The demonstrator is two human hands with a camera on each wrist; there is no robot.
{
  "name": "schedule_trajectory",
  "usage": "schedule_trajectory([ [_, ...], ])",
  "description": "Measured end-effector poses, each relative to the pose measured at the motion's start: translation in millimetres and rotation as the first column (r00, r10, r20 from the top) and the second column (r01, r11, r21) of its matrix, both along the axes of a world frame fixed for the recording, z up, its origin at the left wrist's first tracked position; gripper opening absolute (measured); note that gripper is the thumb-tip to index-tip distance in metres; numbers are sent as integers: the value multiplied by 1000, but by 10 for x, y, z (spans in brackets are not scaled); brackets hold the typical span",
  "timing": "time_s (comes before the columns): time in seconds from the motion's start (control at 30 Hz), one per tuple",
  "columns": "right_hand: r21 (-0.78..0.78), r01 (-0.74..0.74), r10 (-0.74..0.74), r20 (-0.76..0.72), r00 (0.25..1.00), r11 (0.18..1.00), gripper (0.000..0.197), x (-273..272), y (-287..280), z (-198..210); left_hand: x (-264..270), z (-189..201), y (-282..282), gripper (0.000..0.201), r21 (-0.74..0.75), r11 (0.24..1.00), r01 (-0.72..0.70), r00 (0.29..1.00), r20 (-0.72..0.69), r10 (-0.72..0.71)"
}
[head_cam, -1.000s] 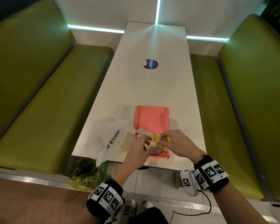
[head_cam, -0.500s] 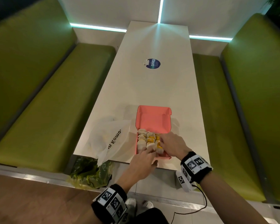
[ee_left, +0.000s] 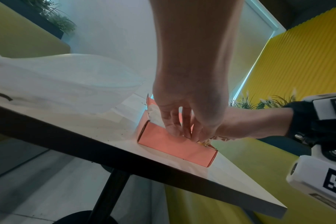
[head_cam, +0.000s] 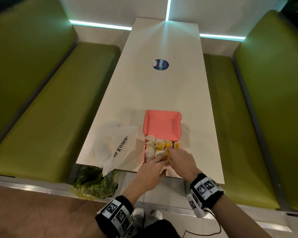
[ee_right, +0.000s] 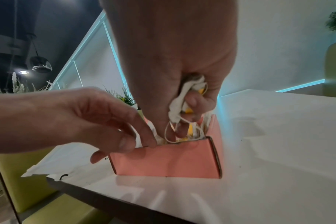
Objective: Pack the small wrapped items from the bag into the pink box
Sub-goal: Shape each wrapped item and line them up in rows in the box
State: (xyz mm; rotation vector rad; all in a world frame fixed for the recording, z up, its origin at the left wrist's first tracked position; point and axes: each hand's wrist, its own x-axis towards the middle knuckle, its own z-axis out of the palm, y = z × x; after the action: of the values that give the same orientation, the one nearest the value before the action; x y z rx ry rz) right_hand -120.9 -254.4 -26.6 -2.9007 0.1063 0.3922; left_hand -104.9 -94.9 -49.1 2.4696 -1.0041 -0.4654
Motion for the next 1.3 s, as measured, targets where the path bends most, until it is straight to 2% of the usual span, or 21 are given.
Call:
schedule_trajectory([
  [0.13, 31, 54, -56, 60, 997, 998, 15, -37, -7, 21, 2, 10, 2, 33, 2, 1000, 4, 1000, -4, -4],
  [0.2, 44, 46, -47, 21, 999, 998, 12, -85, 2, 12, 5, 20, 9, 31, -11, 1000, 7, 1000, -3, -7],
  [0.3, 8, 29, -28, -52, 998, 1000, 19, -93, 12, -55, -8, 18, 14, 27, -32, 999, 5, 1000, 12, -4],
  [0.53, 1, 52, -51, -67, 996, 999, 20, -37, 56, -83, -6, 58, 28, 31, -19, 1000, 19, 1000, 9, -19],
  [0.6, 41, 89, -85, -83, 993, 995, 21, -42, 30, -114, -4, 47, 32, 32, -13, 1000, 24, 1000, 0, -24],
  [0.67, 169, 193, -187, -50, 981, 966, 20, -47, -4, -101, 1, 43, 46, 31, -22, 1000, 19, 1000, -18, -19],
  [0.7, 297, 260, -269, -11, 963, 919, 19, -50, -28, -78, 6, 53, 53, 30, -49, 999, 4, 1000, -25, -5],
  [0.73, 449, 310, -359, 27, 933, 838, 21, -52, -45, -38, 16, 67, 59, 29, -87, 996, -22, 999, -36, 19],
  [0.77, 590, 343, -455, 47, 889, 731, 27, -47, -49, 24, 27, 88, 65, 27, -139, 989, -55, 998, -47, 49],
  [0.83, 774, 414, -615, -40, 788, 479, 42, -7, -31, 172, 57, 148, 65, 24, -252, 959, -127, 991, -70, 113],
  [0.87, 821, 445, -650, -124, 750, 357, 50, 21, -20, 233, 76, 195, 56, 23, -306, 938, -161, 986, -88, 141],
  [0.93, 877, 456, -640, -264, 722, 153, 66, 74, 1, 307, 116, 302, 12, 21, -412, 882, -228, 972, -142, 185],
  [1.0, 903, 430, -600, -334, 727, 17, 74, 128, 30, 344, 164, 433, -52, 26, -470, 837, -281, 959, -176, 223],
  [1.03, 909, 418, -584, -343, 736, -7, 76, 148, 54, 377, 194, 494, -82, 29, -472, 832, -292, 955, -183, 232],
  [1.07, 912, 410, -571, -334, 750, 4, 76, 162, 71, 393, 230, 542, -111, 31, -457, 841, -289, 956, -185, 228],
  [1.2, 917, 371, -518, -247, 819, 150, 77, 181, 128, 458, 349, 608, -191, 24, -425, 864, -271, 960, -188, 208],
  [1.3, 920, 357, -489, -240, 839, 161, 79, 194, 128, 432, 383, 589, -221, 17, -438, 856, -274, 958, -199, 205],
])
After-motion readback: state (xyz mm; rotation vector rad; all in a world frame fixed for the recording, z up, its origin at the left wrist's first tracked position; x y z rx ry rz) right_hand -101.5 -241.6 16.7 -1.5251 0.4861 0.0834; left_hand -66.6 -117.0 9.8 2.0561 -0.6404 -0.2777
